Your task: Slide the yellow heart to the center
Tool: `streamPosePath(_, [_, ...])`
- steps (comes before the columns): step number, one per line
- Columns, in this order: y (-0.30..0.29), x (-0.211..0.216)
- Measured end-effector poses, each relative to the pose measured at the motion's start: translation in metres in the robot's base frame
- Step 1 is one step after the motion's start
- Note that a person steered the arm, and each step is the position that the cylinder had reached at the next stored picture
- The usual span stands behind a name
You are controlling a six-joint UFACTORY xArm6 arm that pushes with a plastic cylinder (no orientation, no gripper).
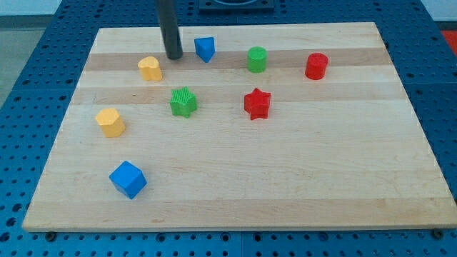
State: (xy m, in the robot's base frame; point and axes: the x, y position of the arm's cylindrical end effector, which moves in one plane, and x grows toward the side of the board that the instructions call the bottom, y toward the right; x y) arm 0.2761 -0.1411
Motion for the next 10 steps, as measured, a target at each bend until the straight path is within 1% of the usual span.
streamPosePath(1, [-0.027,0.008])
streamPosePath(3, [-0.014,0.060])
streamPosePath(4, [-0.041,0.061])
streamPosePath(6, [-0.043,0.083])
streamPosePath(7, [-0.060,0.099])
streamPosePath(8, [-0.050,0.106])
streamPosePath(10, [0.050,0.099])
